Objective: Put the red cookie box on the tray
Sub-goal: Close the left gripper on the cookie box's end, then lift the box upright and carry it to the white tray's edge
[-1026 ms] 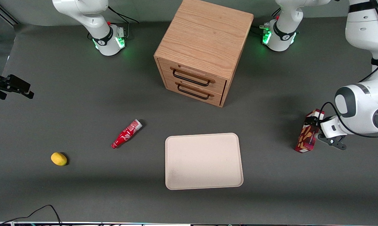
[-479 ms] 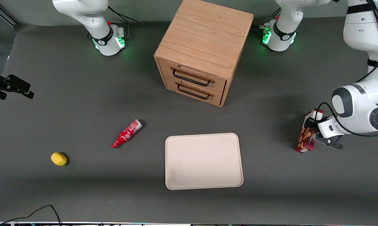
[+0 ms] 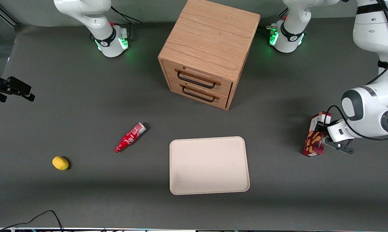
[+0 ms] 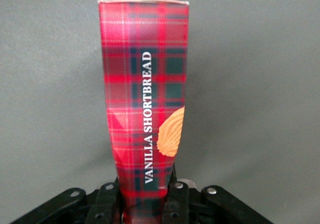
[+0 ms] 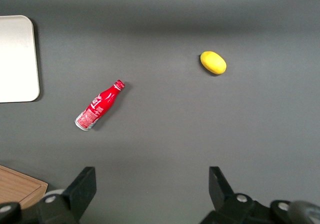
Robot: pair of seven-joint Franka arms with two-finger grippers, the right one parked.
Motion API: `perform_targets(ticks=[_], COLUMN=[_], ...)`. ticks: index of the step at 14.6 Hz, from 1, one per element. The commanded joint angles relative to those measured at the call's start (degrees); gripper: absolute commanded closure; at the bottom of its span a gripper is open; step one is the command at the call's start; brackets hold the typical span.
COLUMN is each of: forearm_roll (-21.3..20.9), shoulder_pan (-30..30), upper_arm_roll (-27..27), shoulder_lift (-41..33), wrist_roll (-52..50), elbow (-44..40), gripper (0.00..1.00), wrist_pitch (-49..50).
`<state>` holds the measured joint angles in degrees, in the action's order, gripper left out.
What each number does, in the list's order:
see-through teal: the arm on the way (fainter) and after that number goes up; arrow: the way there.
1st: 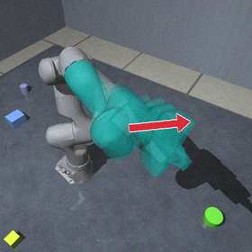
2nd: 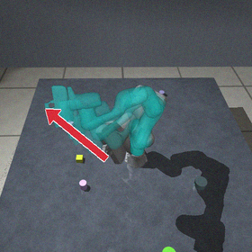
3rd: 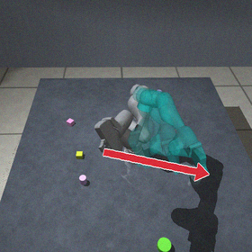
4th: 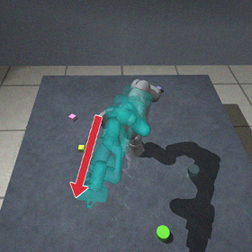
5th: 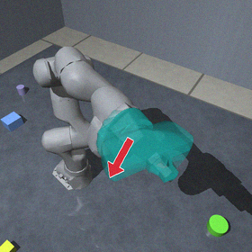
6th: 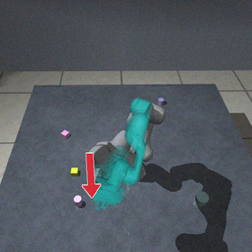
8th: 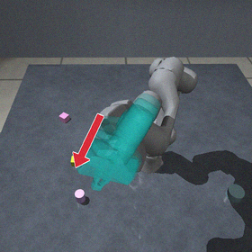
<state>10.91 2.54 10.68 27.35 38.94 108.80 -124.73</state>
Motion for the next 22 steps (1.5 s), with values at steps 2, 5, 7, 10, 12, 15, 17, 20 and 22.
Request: perform_targets(ticks=[2,5,7,10,12,15,17,20,22], forearm_roll=[0.4,-0.4,-2.2,-1.9,-2.1,-3.1,-3.5,-6.3,-6.7], shoulder_pan=[0.2,0.3,0.6,1.1,1.2,1.3,2.0,4.0,5.6], upper_arm_roll=[0.8,1.9,1.4,-3.9,-10.6,-19.4,-22.8,-25.4,-25.5], shoulder_lift=[-1.9,-2.9,-3.3,-3.2,-3.2,-2.1,0.2,3.1,6.6], wrist_roll=[0.2,-4.7,-12.1,-29.6,-43.4,-58.3,-63.2,-66.1,-67.6], elbow=[-11.6,-23.8,-32.3,-42.8,-45.4,-45.1,-43.5,-35.4,-32.2], gripper=[1.00,1.00,1.00,1.00,1.00,1.00,1.00,1.00,1.00], wrist_pitch=[16.0,30.8,39.9,49.6,49.9,44.9,37.0,21.4,11.8])
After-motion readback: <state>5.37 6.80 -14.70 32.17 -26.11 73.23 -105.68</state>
